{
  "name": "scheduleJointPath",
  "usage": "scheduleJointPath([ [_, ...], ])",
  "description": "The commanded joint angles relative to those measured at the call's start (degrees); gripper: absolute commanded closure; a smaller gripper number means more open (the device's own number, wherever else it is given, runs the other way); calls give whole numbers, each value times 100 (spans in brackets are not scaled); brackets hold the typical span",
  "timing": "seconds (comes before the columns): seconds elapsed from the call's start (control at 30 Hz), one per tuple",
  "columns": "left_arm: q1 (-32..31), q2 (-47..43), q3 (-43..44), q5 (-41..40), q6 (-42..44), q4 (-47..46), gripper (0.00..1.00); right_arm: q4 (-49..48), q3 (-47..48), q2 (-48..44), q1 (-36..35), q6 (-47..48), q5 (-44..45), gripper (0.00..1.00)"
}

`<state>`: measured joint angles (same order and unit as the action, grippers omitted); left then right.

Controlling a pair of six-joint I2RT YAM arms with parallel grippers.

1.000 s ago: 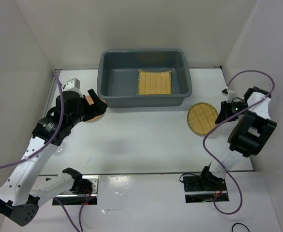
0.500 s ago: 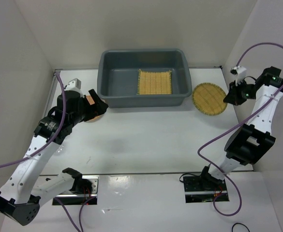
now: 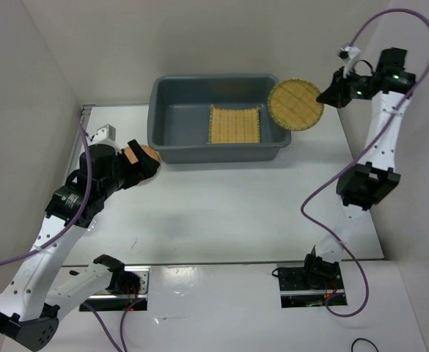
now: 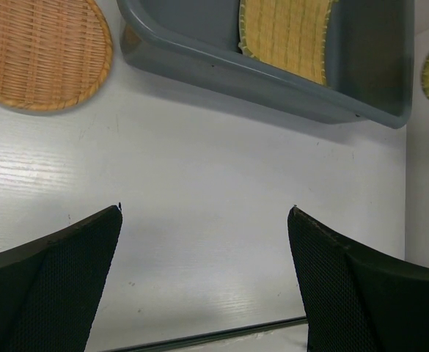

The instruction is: Place the mixed dishes into the plastic bin

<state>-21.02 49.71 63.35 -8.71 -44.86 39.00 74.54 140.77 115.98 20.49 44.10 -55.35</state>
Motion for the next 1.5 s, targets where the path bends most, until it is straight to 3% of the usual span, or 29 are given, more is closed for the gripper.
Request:
scheduleJointPath([
  [0.0,88,-23,28,-87,-128,-86,0,8,950,801,-729,-709,-108,100],
  [0.17,89,-382,81,-140,-338,186,0,-203,2047,1924,-1757,-1034,428,100],
  [0.37,89,-971,28,-192,-734,696,0,-484,3869,3657,-2137,-1912,674,100],
  [0.63,142,-2114,-157,-69,-1612,1600,0,-1143,3870,4520,-2506,-2256,1062,100],
  [0.77,142,-2685,-157,-69,-1947,1786,0,-1802,3870,4688,-2559,-2931,1219,100],
  [0.93,308,-2800,-209,123,-2000,1848,0,-2549,3870,5092,-2392,-3653,1396,100],
  [1.27,528,-2669,-438,432,-1895,1470,0,-2726,3870,5224,-2392,-3926,2423,100],
  [1.4,528,-2546,-491,432,-1843,1356,0,-2726,3870,5277,-2392,-3926,2933,81],
  [1.47,528,-2493,-491,432,-1781,1251,0,-2726,3870,5277,-2392,-3978,3170,80],
])
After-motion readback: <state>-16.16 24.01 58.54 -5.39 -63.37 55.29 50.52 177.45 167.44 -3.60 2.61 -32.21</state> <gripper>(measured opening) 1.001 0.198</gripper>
